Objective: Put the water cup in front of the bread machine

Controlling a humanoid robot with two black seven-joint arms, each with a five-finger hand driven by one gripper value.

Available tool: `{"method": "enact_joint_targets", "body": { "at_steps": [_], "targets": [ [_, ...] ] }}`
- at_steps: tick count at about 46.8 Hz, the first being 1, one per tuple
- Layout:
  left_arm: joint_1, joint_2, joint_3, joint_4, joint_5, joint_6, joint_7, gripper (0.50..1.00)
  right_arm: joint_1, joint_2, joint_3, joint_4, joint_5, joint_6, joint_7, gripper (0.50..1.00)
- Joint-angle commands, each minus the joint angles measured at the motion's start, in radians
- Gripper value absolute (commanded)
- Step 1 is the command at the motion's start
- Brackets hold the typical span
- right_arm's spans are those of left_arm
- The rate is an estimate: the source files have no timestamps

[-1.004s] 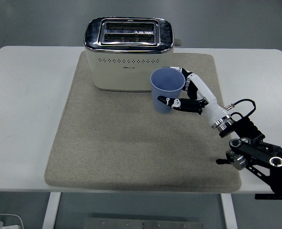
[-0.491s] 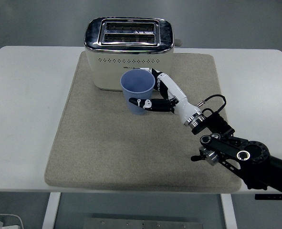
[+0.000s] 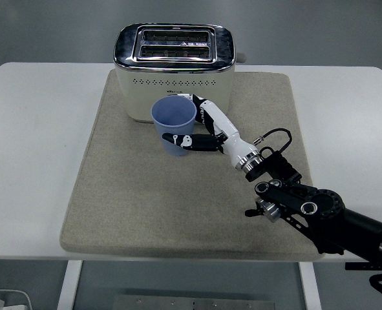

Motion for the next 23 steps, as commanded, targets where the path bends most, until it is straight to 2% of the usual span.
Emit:
{"method": "enact_joint_targets", "body": {
  "at_steps": [1, 23],
  "targets": [
    [0.001, 0.0, 0.0, 0.0, 0.0, 0.0, 0.0, 1.0, -0.004, 0.0, 0.0, -0.01, 0.0, 0.001, 0.0, 0.5],
    [0.001, 0.0, 0.0, 0.0, 0.0, 0.0, 0.0, 1.0, -0.073, 0.0, 0.0, -0.008, -0.014, -0.002, 0.0, 0.5]
  ]
}}
